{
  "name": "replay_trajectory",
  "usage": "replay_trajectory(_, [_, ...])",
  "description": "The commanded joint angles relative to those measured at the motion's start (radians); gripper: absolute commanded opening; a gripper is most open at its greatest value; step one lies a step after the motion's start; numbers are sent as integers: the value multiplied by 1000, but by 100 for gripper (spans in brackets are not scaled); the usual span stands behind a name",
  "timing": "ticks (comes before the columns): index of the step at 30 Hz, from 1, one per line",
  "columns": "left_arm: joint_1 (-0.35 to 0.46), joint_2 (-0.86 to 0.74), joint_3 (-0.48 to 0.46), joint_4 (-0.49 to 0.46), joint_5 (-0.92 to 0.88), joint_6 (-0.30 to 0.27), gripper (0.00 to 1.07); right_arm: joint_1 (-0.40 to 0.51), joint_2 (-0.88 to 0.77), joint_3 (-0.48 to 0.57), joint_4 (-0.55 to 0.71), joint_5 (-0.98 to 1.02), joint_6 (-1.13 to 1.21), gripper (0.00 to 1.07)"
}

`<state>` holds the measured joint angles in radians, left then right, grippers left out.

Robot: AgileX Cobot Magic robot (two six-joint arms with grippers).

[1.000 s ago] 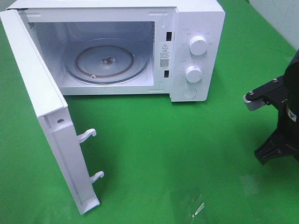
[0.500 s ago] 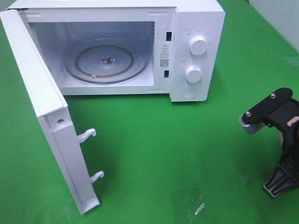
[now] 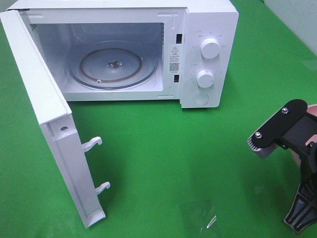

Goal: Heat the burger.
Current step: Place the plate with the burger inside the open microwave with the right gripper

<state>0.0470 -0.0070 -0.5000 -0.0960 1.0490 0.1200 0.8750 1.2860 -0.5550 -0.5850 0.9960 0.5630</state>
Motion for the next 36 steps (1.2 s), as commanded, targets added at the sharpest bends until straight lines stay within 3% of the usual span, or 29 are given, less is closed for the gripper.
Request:
replay_trajectory(1, [3, -16, 4, -9, -13, -3, 98, 34, -12, 12, -54, 47, 8, 0])
replay_trajectory(11, [3, -16, 4, -9, -13, -3, 98, 199, -15, 34, -53, 74, 8, 0])
replay_trajectory(36, [3, -16, 4, -9, -13, -3, 98, 209, -15, 34, -204, -15, -179, 1])
